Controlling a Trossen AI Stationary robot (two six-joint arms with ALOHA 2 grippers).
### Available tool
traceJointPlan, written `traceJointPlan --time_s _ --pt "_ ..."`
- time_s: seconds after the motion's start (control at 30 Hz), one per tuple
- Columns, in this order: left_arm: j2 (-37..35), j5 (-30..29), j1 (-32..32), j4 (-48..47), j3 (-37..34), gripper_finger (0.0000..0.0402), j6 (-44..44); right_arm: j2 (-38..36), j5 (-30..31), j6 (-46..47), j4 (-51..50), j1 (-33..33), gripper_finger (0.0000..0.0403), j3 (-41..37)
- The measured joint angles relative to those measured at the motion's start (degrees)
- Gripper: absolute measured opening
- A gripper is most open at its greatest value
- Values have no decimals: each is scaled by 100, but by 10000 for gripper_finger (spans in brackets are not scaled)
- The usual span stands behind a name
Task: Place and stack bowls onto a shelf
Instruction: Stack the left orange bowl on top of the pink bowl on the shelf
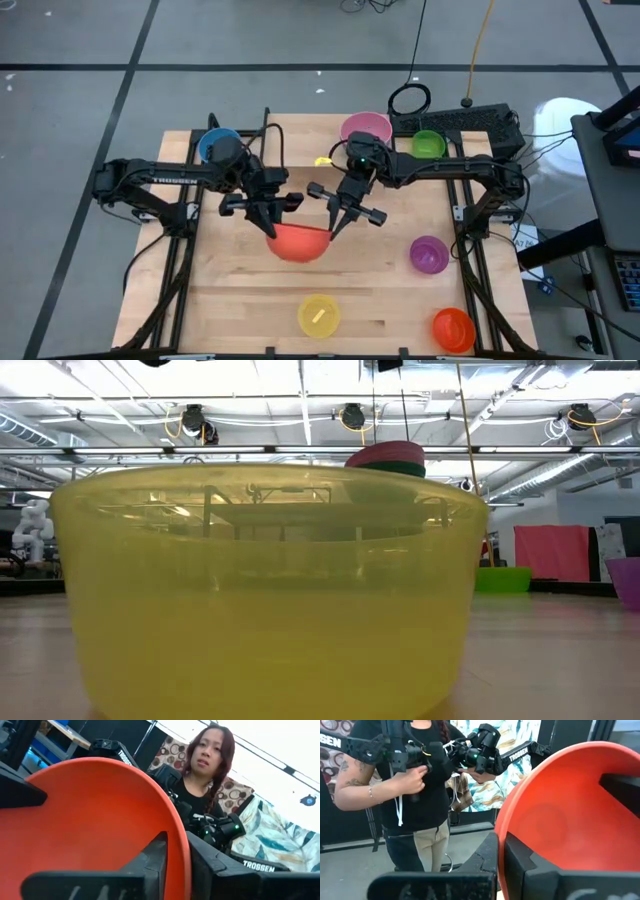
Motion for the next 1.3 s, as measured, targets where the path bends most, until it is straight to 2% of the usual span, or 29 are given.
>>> traceJointPlan --time_s 0.27,0.6,0.83,0.97,1.3 --pt "-134 -276 36 -10 0 70 -434 0 -78 1 52 -115 1 0" --pt "-306 -406 261 421 -2 71 -383 -9 -168 69 83 -167 1 15" --pt "-306 -411 687 725 -11 72 -438 -13 -310 222 63 -189 1 18" --pt "-340 -518 901 796 -7 72 -433 -15 -654 272 -15 -180 1 0" --pt "-400 -567 1280 915 -1 72 -261 -47 -665 580 10 -388 1 0"
